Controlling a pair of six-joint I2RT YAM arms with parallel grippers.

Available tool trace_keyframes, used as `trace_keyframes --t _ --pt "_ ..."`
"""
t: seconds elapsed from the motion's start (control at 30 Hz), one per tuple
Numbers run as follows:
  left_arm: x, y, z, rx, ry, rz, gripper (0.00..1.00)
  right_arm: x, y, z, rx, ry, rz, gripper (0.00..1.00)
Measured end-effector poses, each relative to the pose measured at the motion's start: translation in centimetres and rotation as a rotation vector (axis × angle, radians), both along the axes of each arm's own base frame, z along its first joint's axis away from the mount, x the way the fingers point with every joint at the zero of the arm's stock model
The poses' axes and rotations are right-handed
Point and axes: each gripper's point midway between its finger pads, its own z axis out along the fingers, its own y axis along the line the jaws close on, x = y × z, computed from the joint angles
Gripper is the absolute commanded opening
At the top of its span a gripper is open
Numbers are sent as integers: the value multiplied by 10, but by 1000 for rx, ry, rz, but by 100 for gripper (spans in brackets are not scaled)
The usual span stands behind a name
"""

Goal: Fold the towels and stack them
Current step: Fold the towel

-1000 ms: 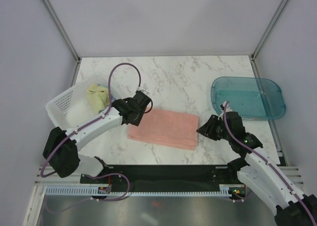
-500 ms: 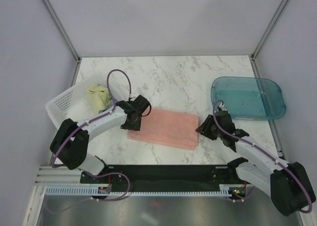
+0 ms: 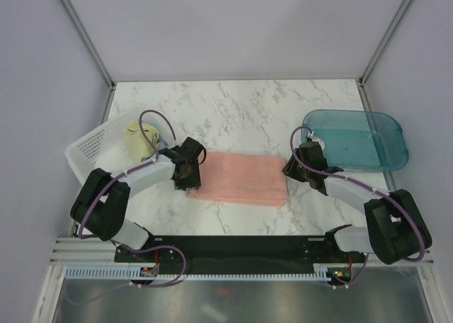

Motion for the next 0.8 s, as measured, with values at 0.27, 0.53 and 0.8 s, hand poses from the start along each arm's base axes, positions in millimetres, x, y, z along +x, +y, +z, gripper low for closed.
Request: trace_keyframes --t 0.27,0.53,0.8 --pt "1 -10 6 -61 -15 6 60 29 0 46 -40 -69 60 43" --pt "12 -10 50 -95 -129 12 60 -20 6 57 97 -15 51 44" --pt "0 -14 50 -154 -131 -4 57 -79 3 9 175 210 -24 45"
